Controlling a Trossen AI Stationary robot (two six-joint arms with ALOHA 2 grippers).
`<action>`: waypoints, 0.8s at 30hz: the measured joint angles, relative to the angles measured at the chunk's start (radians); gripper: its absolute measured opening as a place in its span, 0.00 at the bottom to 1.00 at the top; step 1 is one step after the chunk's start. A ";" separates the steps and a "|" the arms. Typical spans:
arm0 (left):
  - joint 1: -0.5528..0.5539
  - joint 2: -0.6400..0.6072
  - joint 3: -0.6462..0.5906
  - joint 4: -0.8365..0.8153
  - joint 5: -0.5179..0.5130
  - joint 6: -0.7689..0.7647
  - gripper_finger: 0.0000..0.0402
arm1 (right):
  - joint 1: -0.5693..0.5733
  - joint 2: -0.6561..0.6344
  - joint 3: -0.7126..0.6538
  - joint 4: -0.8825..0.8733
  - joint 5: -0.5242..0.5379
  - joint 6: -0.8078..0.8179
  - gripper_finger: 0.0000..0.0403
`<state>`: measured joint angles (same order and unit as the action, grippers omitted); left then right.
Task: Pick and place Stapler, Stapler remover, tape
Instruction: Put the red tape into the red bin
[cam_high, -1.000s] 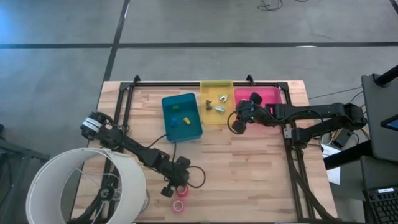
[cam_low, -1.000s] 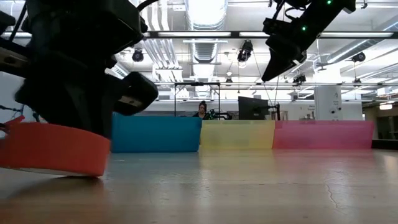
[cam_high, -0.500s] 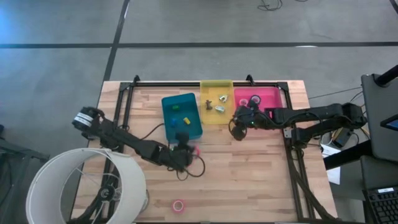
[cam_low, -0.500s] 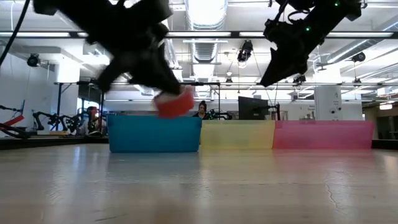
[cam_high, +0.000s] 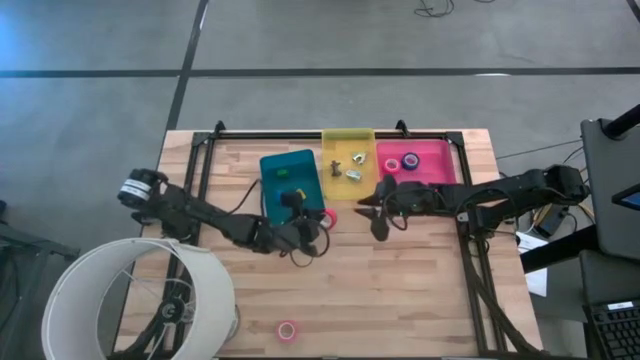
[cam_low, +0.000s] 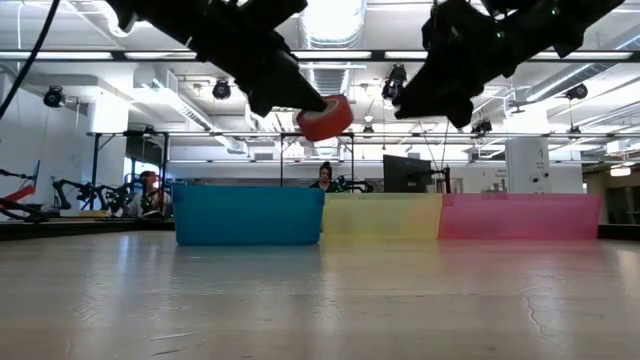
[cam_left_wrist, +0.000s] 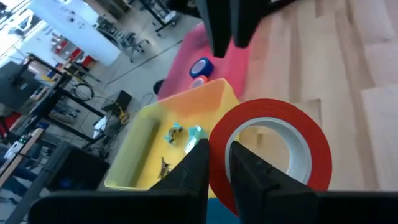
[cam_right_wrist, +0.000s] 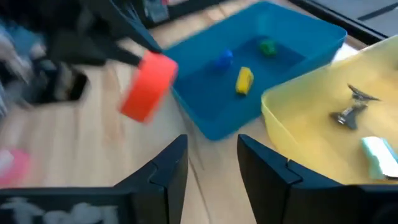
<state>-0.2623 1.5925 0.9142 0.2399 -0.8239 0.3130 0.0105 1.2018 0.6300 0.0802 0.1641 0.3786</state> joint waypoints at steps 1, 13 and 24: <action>0.008 0.002 0.000 0.012 0.000 0.001 0.13 | 0.000 0.002 0.000 0.023 0.004 0.023 0.34; 0.097 0.069 0.004 0.205 -0.008 0.090 0.12 | -0.002 0.143 0.024 0.249 0.019 0.231 0.36; 0.108 0.075 0.002 0.197 -0.072 0.111 0.13 | -0.040 0.249 0.094 0.239 0.022 0.244 0.39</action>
<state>-0.1547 1.6676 0.9161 0.4370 -0.8962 0.4244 -0.0299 1.4511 0.7242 0.3194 0.1861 0.6221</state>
